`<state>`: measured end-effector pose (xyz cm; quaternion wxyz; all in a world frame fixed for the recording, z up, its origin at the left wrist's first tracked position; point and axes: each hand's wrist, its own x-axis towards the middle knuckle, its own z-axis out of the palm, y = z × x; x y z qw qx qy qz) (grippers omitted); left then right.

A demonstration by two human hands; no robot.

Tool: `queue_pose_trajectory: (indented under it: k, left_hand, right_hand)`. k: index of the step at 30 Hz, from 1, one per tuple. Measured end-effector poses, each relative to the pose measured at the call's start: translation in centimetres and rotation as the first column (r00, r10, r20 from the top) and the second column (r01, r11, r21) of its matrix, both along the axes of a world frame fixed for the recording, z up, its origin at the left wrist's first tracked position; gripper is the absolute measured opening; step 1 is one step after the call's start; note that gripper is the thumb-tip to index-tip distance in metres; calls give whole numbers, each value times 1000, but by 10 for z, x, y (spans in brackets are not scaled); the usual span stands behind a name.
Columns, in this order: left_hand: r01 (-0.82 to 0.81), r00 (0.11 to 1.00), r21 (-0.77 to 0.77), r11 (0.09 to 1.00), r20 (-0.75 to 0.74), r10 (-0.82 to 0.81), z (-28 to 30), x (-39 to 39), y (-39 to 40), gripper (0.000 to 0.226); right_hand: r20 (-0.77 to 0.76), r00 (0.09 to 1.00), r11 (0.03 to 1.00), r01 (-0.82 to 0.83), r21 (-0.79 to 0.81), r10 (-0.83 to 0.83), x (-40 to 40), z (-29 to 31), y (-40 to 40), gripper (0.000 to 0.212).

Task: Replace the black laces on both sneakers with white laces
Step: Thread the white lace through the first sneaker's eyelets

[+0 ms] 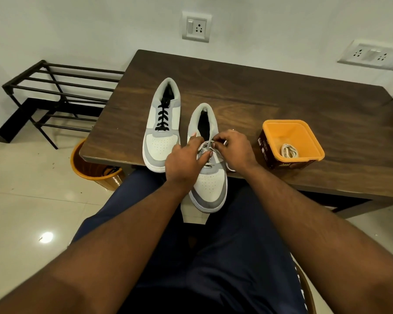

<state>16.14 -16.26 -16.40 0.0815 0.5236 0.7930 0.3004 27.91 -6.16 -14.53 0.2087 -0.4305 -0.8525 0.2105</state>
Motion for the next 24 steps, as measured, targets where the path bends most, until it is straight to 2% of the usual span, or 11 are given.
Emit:
queue_pose_trajectory:
  k: [3,5,7,9,12,17,19,21,24]
  left_hand:
    - [-56,998,48,997,-22,57,-7,4,-2,42]
    - [-81,996,70,994,-29,83,-12,4,-1,43]
    - [-81,996,86,993,-18,83,-15,5,0,43]
    - [-88,996,99,991,15,86,-18,6,0,44]
    - [-94,995,92,991,28,92,-22,5,0,47]
    - [-75,996,83,994,44,72,-22,5,1,52]
    - [-69,997,85,994,50,65,-22,4,0,55]
    - [-66,997,77,995,40,63,-22,4,-1,58]
    - [-58,997,-1,998,-45,58,-19,5,-2,60]
  right_hand:
    - [61,996,995,54,80,-59,5,8,10,18]
    - [52,986,983,150,107,-156,13,18,28,19]
    - [-9,971,968,241,67,-241,23,28,46,17]
    - [-24,966,966,257,39,-257,27,31,55,16]
    - [-44,976,977,214,12,-213,22,24,45,19]
    - [-6,999,994,-52,-91,52,8,5,11,27]
    - [19,996,995,-85,-55,86,5,0,5,22]
    - [95,993,996,-75,48,70,5,4,9,17]
    - [392,919,970,-133,201,45,7,22,22,24]
